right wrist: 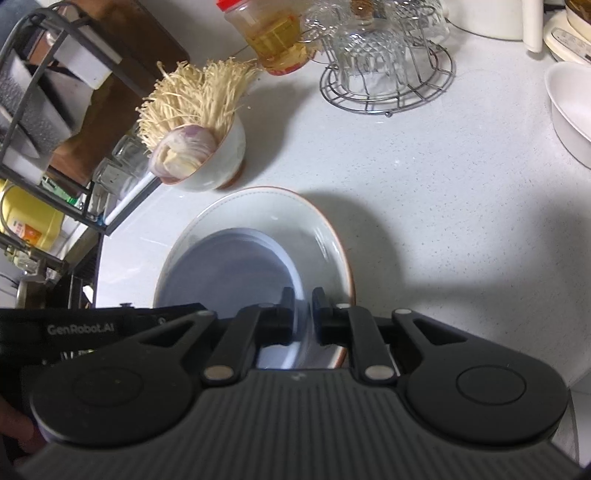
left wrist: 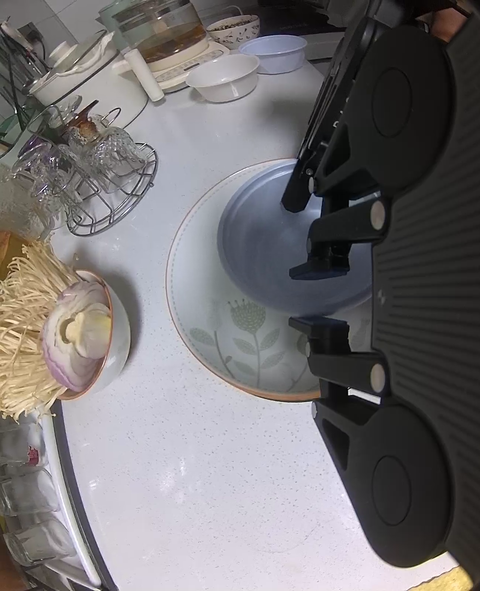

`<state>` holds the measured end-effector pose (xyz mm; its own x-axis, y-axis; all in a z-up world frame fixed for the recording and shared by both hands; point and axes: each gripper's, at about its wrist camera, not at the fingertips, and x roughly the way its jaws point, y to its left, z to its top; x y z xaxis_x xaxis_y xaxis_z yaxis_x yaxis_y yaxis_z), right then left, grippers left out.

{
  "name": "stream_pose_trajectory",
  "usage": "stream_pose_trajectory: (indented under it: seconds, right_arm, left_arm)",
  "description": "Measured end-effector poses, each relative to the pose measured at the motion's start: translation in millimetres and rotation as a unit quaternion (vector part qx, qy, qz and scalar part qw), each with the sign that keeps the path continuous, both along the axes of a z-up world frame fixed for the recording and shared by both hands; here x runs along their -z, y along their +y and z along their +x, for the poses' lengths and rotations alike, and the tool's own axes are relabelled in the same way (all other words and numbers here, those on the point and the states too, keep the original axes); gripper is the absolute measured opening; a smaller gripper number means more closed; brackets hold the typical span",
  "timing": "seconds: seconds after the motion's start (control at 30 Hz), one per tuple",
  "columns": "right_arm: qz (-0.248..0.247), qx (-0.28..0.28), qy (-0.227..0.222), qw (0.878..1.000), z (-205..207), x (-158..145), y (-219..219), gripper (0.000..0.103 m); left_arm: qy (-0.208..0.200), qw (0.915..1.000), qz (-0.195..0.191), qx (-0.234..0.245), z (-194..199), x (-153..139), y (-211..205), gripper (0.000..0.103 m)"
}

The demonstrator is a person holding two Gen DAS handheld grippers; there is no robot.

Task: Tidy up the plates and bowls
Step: 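Carry the blue bowl over the plate stack and lower it onto the plates, then open both grippers and withdraw them from the blue bowl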

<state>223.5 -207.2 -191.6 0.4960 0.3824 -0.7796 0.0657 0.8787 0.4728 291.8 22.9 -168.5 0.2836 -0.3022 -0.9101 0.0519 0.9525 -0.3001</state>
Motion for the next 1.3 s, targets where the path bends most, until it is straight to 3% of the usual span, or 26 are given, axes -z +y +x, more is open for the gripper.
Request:
stream_pose_trajectory:
  seconds: [0.07,0.1,0.23,0.53,0.7,0.93,1.13,1.3]
  right_arm:
    - [-0.002,-0.001,-0.003,1.0,0,-2,-1,0.021]
    - [-0.003,0.001,-0.003,1.0,0,-4,-1,0.027]
    - [0.0,0.002,-0.019,1.0,-2,-15,-3,0.047]
    - [-0.022,0.023,-0.072,0.997,-18,-61,-14,0.048]
    - [-0.041,0.048,-0.108,0.992,-30,-82,-23,0.048]
    - [-0.062,0.084,-0.149,0.983,-49,-107,-40,0.048]
    - [-0.069,0.104,-0.181,0.975,-67,-131,-50,0.048]
    - [-0.089,0.121,-0.184,0.972,-77,-134,-58,0.048]
  left_arm:
    - [-0.001,1.0,-0.001,-0.004,0,-3,2,0.034]
    - [-0.002,1.0,-0.003,-0.007,0,-4,4,0.037]
    - [-0.016,0.9998,0.0,-0.011,-1,-16,7,0.039]
    - [-0.08,0.9967,-0.01,0.015,-2,-67,-6,0.04]
    - [-0.126,0.9907,-0.016,0.05,-12,-100,-23,0.04]
    - [-0.161,0.982,-0.006,0.099,-11,-137,-43,0.041]
    - [-0.185,0.9742,-0.018,0.129,-30,-153,-61,0.041]
    - [-0.182,0.9701,-0.023,0.159,-46,-147,-79,0.041]
